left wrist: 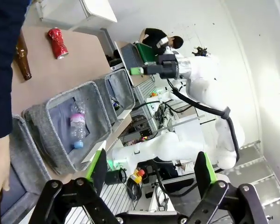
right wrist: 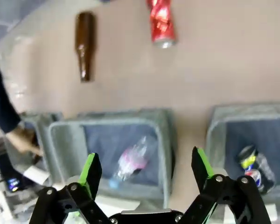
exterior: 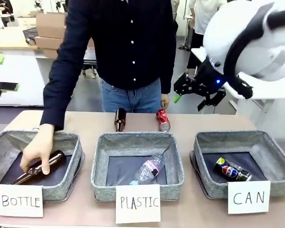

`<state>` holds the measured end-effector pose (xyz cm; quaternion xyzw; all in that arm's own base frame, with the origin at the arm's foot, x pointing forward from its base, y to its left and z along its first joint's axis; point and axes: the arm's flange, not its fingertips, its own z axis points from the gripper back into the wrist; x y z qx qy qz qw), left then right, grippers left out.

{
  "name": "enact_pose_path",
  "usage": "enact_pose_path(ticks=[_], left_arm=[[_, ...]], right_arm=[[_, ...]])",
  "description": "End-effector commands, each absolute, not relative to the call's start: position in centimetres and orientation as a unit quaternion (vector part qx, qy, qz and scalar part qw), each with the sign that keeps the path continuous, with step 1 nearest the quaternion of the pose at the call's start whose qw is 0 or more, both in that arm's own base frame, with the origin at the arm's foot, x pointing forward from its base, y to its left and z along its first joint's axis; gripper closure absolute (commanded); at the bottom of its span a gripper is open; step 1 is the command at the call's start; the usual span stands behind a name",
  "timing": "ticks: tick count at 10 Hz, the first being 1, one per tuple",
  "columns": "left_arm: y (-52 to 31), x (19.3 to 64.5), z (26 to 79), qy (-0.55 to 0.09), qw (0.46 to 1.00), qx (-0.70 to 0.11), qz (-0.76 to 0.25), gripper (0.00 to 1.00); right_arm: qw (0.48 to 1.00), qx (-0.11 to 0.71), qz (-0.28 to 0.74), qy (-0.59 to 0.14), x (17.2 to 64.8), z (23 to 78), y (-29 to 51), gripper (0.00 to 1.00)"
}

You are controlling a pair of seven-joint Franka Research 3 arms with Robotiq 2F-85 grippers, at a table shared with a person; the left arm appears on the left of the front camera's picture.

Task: Sort the can waste into the basket.
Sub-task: Pick up the can waste from the table and place it in the right Fabric basket.

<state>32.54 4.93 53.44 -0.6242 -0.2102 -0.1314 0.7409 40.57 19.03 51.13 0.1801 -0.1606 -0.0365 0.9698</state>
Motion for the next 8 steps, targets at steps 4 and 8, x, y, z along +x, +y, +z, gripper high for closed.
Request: enact_pose_path(ticks=[4,8], left_arm=[[5.2,32.2,53.6,-0.211,0.74,-0.623,-0.143,0.03],[5.2,32.2,53.6,-0.211,0.74,-0.623,-0.143,0.03]], right_arm=[[0.969,0.215,-0.024,-0.117,40.4,51.2,18.6,0.0],[0.982,0.116,0.053,-0.14,57.5,44.6,24.9,0.0]])
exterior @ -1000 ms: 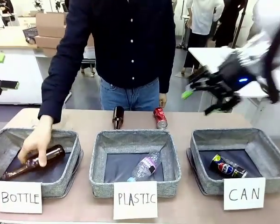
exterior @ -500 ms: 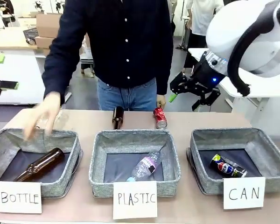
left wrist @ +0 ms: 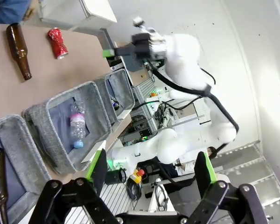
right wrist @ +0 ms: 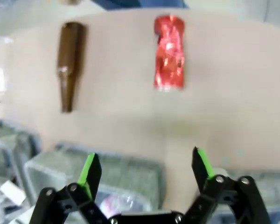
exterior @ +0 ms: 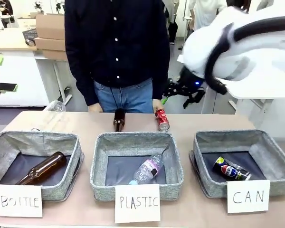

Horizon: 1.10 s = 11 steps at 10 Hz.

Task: Sort the can waste into the basket.
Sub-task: Pick up the can waste from the table and place it in the right Fabric basket.

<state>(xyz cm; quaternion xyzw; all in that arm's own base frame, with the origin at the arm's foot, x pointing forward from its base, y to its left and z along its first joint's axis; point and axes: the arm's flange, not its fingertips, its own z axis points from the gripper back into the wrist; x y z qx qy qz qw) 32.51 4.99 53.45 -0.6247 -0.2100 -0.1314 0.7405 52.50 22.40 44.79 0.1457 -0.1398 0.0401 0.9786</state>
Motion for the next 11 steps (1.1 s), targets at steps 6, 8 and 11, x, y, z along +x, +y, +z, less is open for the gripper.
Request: enact_pose_path(ticks=[6,8,11], left_arm=[[5.2,32.2,53.6,-0.211,0.74,-0.623,-0.143,0.03],[5.2,32.2,53.6,-0.211,0.74,-0.623,-0.143,0.03],[5.2,32.2,53.6,-0.211,0.74,-0.623,-0.143,0.03]], right_arm=[[0.99,0.047,0.032,-0.126,65.2,33.0,28.8,0.0],[0.989,0.043,-0.004,-0.138,64.9,32.7,28.0,0.0],[0.992,0.039,-0.011,-0.117,64.9,31.4,27.8,0.0]])
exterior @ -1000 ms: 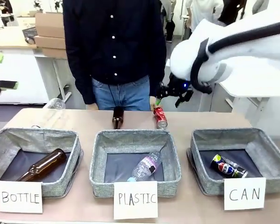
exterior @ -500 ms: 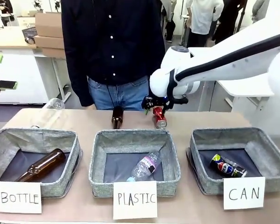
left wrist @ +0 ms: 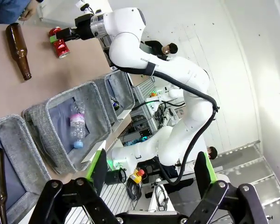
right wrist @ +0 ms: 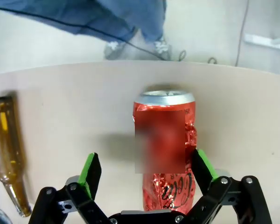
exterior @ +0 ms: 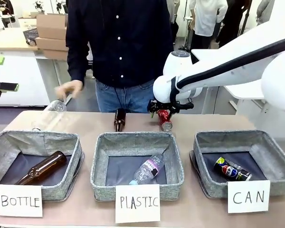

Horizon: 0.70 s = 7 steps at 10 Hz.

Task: Sort the can waste into the basket.
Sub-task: Pick up the can waste from the table and place it in the right Fabric basket.

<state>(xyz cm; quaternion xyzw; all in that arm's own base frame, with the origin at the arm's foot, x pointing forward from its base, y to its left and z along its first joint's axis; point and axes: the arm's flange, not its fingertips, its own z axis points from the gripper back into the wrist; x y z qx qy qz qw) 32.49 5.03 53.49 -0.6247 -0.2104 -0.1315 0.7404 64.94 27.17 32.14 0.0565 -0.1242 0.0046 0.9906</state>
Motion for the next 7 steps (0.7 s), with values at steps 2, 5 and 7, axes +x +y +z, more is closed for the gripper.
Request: enact_pose_path(ticks=[2,5,7], left_arm=[[5.2,32.2,53.6,-0.211,0.74,-0.623,-0.143,0.03],[5.2,32.2,53.6,-0.211,0.74,-0.623,-0.143,0.03],[5.2,32.2,53.6,-0.211,0.74,-0.623,-0.143,0.03]], right_arm=[[0.992,0.034,-0.02,-0.116,65.2,30.5,27.5,0.0],[0.993,0.01,-0.029,-0.11,65.3,29.3,27.2,0.0],[0.993,0.009,-0.027,-0.111,65.2,29.1,27.2,0.0]])
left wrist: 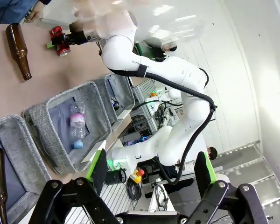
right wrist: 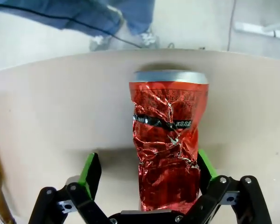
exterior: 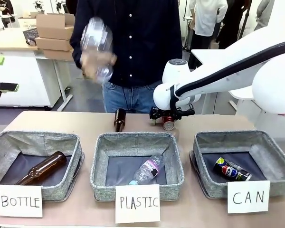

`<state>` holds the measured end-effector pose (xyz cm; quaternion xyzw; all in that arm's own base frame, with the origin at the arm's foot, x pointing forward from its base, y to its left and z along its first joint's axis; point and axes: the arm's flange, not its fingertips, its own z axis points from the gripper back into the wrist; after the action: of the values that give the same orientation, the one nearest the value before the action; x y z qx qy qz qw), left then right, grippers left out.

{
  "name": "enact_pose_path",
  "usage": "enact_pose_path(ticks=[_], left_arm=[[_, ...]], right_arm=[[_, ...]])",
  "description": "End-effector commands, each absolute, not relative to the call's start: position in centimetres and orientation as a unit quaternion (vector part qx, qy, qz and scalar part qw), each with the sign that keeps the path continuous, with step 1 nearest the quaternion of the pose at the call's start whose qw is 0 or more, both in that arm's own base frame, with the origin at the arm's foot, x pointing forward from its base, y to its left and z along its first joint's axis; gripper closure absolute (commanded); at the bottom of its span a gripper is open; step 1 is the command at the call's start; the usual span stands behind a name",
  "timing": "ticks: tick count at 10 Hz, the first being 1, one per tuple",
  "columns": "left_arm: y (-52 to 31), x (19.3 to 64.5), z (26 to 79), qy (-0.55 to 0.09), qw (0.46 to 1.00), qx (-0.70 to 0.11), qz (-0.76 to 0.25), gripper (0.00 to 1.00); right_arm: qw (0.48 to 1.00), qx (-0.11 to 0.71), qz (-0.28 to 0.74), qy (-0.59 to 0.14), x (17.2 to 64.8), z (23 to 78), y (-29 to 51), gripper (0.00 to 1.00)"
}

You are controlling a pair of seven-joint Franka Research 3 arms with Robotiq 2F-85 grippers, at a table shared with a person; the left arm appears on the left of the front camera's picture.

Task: Sort the can waste into the basket.
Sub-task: Pick up the can waste from the table and place it in the right Fabric basket.

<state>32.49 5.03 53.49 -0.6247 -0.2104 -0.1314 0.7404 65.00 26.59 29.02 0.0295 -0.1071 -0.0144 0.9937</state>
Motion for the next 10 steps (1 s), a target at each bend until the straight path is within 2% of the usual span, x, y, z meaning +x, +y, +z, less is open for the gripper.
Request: enact_pose_path(ticks=[1,4,5,6,7,8,9,10], left_arm=[[5.2,32.2,53.6,-0.211,0.74,-0.623,-0.143,0.03],[5.2,32.2,53.6,-0.211,0.74,-0.623,-0.143,0.03],[5.2,32.2,53.6,-0.211,0.74,-0.623,-0.143,0.03],[5.2,32.2,53.6,-0.211,0.74,-0.623,-0.143,0.03],[5.2,32.2,53.6,-0.211,0.74,-0.623,-0.143,0.03],[5.2,32.2,53.6,-0.211,0.74,-0.623,-0.143,0.03],[5.2,32.2,53.6,-0.211,0.74,-0.623,-0.143,0.03],[5.2,32.2,53.6,-0.211,0.74,-0.623,-0.143,0.03]], right_arm=[[0.993,0.012,-0.027,-0.111,65.2,29.0,27.1,0.0],[0.993,0.024,-0.028,-0.115,65.0,29.2,27.0,0.0],[0.992,0.027,-0.032,-0.117,65.0,29.7,26.8,0.6],[0.992,0.028,-0.031,-0.115,64.9,30.3,26.4,0.6],[0.993,0.018,-0.022,-0.115,64.8,30.6,26.3,1.0],[0.993,0.009,-0.02,-0.116,64.9,30.8,26.2,0.64],[0.993,0.007,-0.02,-0.117,65.0,30.9,26.0,1.0],[0.993,0.008,-0.022,-0.118,65.0,31.0,25.7,1.0]])
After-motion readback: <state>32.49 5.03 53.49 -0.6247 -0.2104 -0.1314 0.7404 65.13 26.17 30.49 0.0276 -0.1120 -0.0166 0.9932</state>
